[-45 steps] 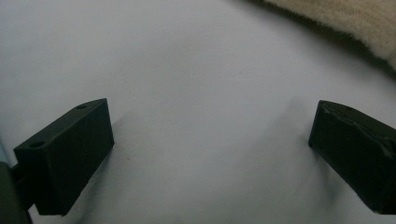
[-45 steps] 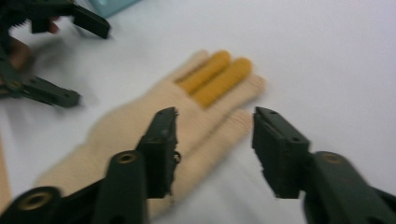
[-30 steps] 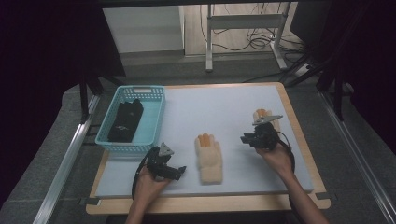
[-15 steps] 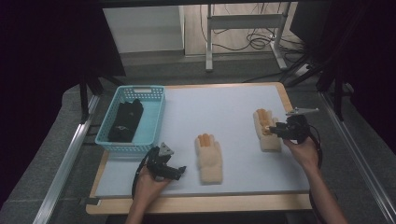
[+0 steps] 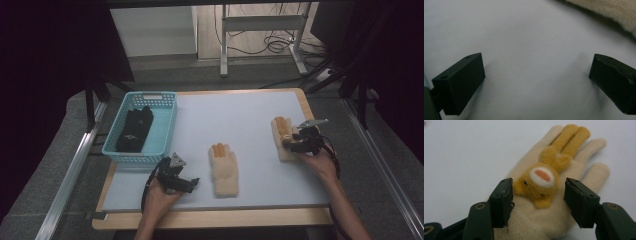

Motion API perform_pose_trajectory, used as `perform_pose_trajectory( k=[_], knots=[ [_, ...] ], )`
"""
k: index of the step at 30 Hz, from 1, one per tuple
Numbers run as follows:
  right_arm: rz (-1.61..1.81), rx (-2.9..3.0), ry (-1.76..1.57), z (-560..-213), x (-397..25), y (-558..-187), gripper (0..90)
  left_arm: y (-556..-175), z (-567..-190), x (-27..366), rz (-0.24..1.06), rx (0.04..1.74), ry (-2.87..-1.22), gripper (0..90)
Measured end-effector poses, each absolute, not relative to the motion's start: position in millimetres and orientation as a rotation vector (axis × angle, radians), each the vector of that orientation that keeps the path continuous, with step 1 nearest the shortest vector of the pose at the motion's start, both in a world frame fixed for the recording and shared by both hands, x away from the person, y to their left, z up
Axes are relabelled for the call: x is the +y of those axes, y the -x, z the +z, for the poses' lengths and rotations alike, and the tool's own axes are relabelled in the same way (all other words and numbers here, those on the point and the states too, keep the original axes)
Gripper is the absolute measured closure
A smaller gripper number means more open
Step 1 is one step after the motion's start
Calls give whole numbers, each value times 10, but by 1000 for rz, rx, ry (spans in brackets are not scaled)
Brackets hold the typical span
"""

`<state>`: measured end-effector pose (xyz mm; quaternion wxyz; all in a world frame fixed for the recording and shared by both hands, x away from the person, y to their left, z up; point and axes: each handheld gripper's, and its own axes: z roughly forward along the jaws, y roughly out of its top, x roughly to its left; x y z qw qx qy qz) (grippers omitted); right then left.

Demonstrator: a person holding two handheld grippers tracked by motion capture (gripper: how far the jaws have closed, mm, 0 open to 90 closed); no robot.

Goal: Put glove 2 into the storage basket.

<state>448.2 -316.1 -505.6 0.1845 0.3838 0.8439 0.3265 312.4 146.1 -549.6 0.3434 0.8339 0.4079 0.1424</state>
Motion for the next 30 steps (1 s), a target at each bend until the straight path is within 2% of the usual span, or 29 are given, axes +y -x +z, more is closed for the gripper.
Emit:
perform_pose_trajectory(
  k=[5, 11, 15, 19, 24, 30],
  knots=[
    [883, 2420, -1043, -5087, -3126, -4556, 393, -3124, -5496, 1461, 370, 1060, -2166, 5],
    [891, 2426, -1068, -5096, -3096, -4596, 513, -3126, -5495, 1463, 371, 1055, -2169, 5],
    [968, 2364, -1257, -5077, -3092, -4593, 537, -3126, -5495, 1463, 371, 1055, -2169, 5],
    [989, 2300, -1362, -5050, -2976, -4558, 521, -3125, -5496, 1462, 371, 1058, -2168, 5],
    [994, 2303, -1287, -4971, -2870, -4573, 407, -3126, -5496, 1463, 371, 1056, -2168, 5],
    [927, 2415, -1125, -4928, -3039, -4675, 397, -3127, -5496, 1463, 371, 1056, -2169, 5]
  ],
)
